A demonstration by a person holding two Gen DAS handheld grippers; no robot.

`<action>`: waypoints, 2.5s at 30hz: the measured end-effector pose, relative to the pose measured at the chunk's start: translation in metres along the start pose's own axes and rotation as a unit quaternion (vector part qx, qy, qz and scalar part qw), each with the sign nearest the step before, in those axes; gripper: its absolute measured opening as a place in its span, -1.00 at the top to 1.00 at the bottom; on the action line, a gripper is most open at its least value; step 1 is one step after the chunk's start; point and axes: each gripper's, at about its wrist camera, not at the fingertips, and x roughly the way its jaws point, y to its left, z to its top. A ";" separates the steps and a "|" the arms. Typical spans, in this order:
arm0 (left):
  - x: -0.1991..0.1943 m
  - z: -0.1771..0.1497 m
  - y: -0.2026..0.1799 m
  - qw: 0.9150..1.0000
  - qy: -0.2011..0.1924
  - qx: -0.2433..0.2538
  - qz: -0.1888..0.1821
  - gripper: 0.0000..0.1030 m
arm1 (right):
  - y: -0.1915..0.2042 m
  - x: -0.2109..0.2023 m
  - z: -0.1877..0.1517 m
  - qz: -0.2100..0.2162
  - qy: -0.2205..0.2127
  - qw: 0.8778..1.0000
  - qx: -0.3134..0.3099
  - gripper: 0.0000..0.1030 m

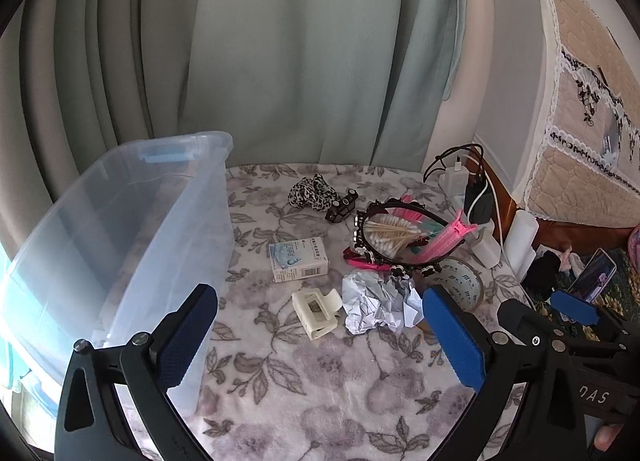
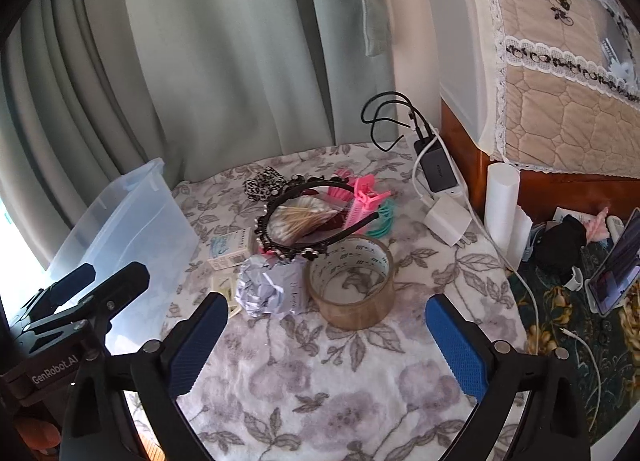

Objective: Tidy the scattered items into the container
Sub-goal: 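Move both tools toward the cluttered items on the table, then grasp the cream claw clip with the left tool while the right tool grasps the tape roll, then carry the claw clip and tape roll over the clear box with both tools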

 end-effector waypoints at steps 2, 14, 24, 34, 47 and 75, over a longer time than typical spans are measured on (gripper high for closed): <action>0.015 -0.002 -0.006 1.000 0.013 0.006 -0.003 -0.98 | -0.009 0.014 -0.001 -0.011 0.015 1.000 0.010 -0.93; 0.100 -0.025 0.011 0.996 0.077 -0.026 0.042 -0.97 | -0.046 0.088 -0.003 -0.058 0.093 0.993 0.043 -0.82; 0.137 -0.024 0.021 0.990 0.096 -0.086 0.056 -0.97 | -0.056 0.114 -0.003 -0.055 0.111 0.991 0.056 -0.78; 0.150 -0.027 0.037 0.982 0.127 -0.124 0.057 -0.94 | -0.068 0.123 -0.010 -0.043 0.127 0.987 0.084 -0.78; 0.141 -0.035 0.023 0.987 0.127 -0.094 0.035 0.01 | -0.069 0.113 -0.017 -0.030 0.113 0.987 0.112 -0.29; 0.057 -0.022 0.018 0.993 0.067 -0.097 0.007 0.02 | -0.077 0.015 -0.010 0.061 0.022 0.978 0.198 0.83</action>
